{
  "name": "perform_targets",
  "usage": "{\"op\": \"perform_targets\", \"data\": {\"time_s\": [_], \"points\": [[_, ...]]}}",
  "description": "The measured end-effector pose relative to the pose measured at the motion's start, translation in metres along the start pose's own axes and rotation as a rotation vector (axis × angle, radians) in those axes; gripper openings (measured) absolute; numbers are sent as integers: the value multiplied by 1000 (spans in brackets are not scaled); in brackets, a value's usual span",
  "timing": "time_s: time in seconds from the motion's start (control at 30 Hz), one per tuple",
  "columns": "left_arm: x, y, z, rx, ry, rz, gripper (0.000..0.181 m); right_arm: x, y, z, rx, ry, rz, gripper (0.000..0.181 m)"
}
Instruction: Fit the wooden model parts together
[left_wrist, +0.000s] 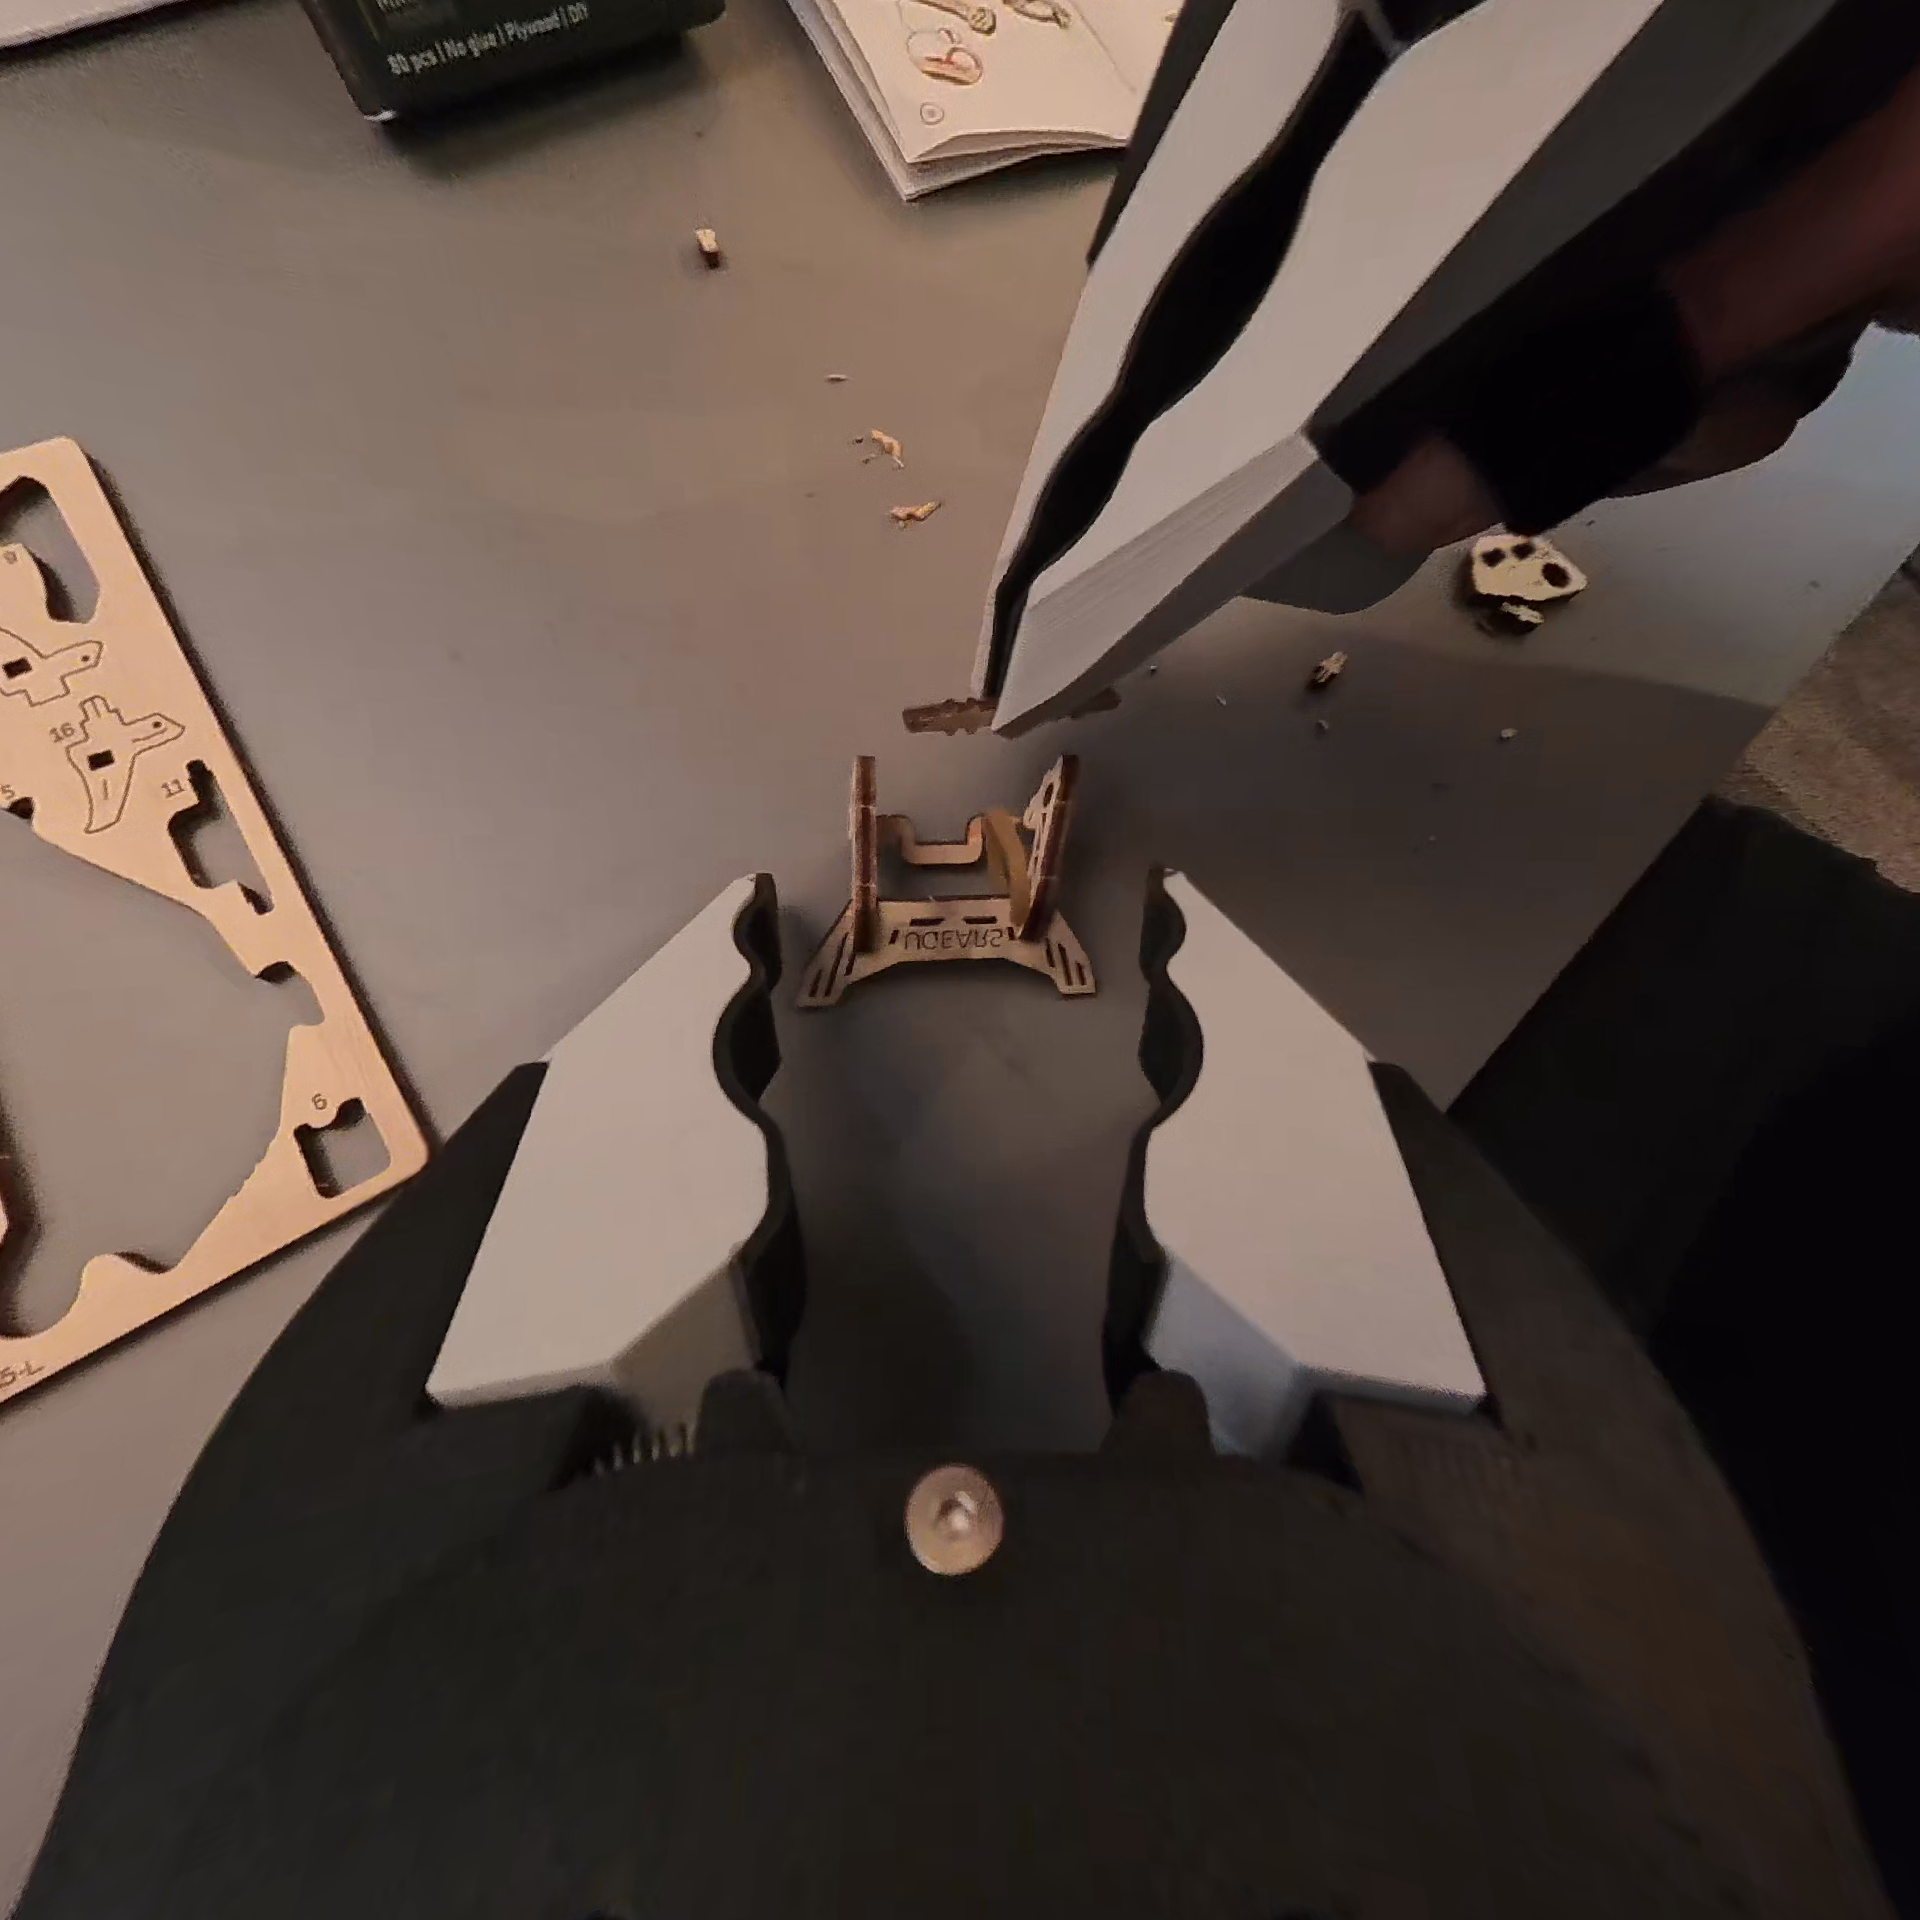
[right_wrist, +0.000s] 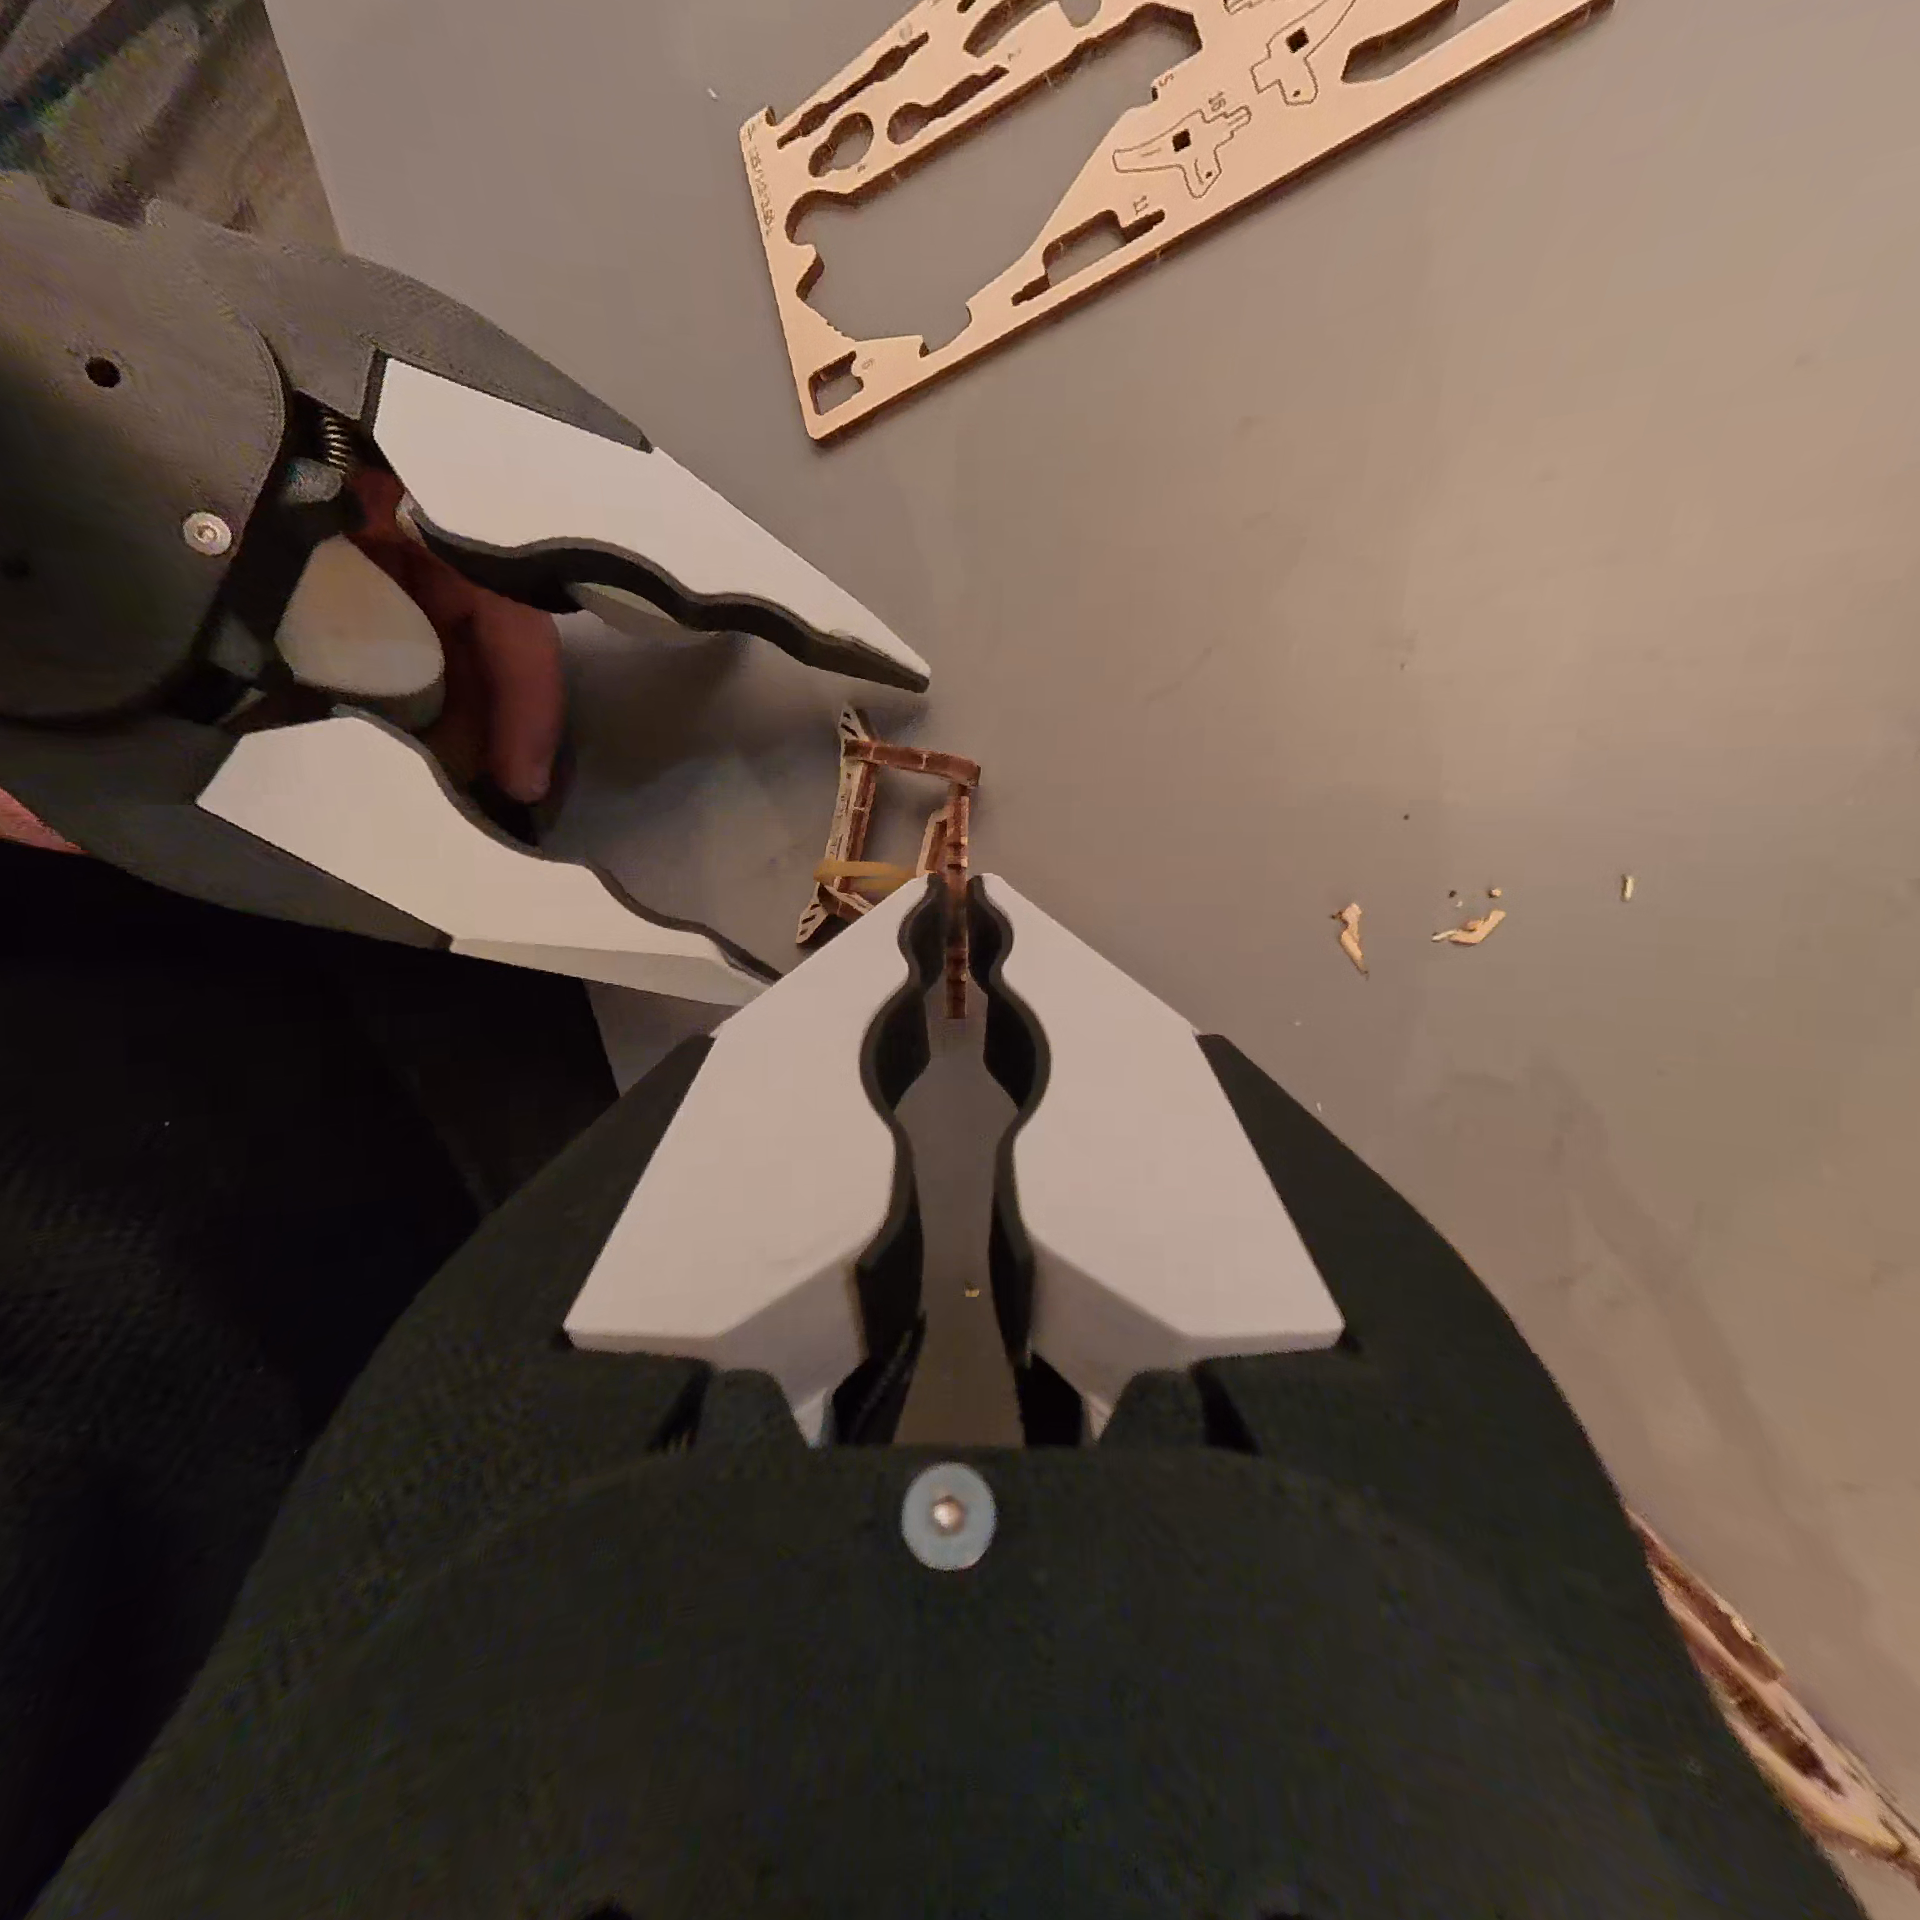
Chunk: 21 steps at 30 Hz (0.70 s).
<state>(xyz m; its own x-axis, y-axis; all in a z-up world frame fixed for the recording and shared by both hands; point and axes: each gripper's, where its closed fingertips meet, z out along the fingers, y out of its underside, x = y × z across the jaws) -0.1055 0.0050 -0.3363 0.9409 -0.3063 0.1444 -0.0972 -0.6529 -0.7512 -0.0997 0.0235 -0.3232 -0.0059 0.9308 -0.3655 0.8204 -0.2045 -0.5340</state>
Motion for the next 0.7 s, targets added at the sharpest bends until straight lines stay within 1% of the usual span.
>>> {"op": "perform_targets", "data": {"time_s": [0.03, 0.17, 0.3, 0.7], "points": [[0, 1, 1, -6, -2, 15, 67, 0, 0, 1, -6, -4, 2, 0], [2, 2, 4, -8, -8, 39, 63, 0, 0, 5, -26, -18, 16, 0], [3, 2, 8, -16, -16, 60, 62, -2, 2, 9, -57, -26, 17, 0], [7, 1, 10, -22, 4, 51, 60, -4, 2, 13, -72, -43, 23, 0]]}}
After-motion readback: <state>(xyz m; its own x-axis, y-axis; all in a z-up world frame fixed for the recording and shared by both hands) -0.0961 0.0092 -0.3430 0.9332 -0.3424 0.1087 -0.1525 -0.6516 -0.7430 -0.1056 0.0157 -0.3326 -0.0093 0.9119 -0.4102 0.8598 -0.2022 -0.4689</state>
